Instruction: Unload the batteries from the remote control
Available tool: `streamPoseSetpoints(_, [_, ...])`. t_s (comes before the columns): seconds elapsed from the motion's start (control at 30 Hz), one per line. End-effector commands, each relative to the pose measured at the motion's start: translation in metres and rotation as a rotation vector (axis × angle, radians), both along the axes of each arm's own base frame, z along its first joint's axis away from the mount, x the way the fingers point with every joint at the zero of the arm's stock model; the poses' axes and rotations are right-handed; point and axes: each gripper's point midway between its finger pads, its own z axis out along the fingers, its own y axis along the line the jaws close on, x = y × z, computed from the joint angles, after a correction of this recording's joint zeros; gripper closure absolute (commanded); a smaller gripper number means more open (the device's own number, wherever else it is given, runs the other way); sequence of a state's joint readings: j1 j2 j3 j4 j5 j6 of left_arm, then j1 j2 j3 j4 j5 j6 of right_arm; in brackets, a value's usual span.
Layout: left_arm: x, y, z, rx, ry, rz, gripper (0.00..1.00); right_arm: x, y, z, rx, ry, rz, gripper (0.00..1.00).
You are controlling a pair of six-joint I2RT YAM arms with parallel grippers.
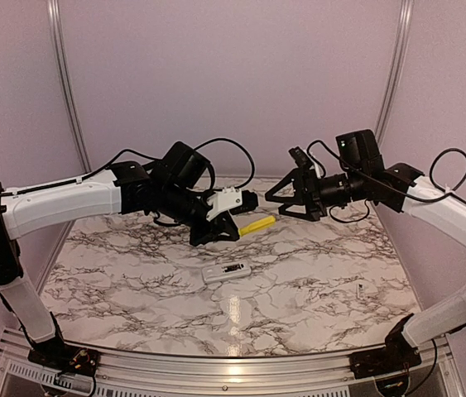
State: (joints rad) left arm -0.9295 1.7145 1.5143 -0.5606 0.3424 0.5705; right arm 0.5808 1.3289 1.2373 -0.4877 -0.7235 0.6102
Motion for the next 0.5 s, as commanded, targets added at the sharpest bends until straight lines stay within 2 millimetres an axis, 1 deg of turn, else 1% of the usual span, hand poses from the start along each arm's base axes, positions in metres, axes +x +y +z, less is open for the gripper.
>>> streamPoseSetpoints(0.0, [-0.001, -0.006, 0.009, -0.015, -0.017, -0.027, 1.0, -0.007, 0.015, 0.0, -0.008, 0.034, 0.017, 0.1])
streamPoseSetpoints(0.2, [-0.002, -0.005, 0.009, -0.015, -0.015, -0.023, 1.0, -0.016, 0.029, -0.01, -0.022, 0.067, 0.04, 0.14])
streamPoseSetpoints(0.47, [-0.003, -0.005, 0.01, -0.022, -0.009, -0.021, 1.0, -0.019, 0.034, -0.02, -0.037, 0.098, 0.049, 0.26])
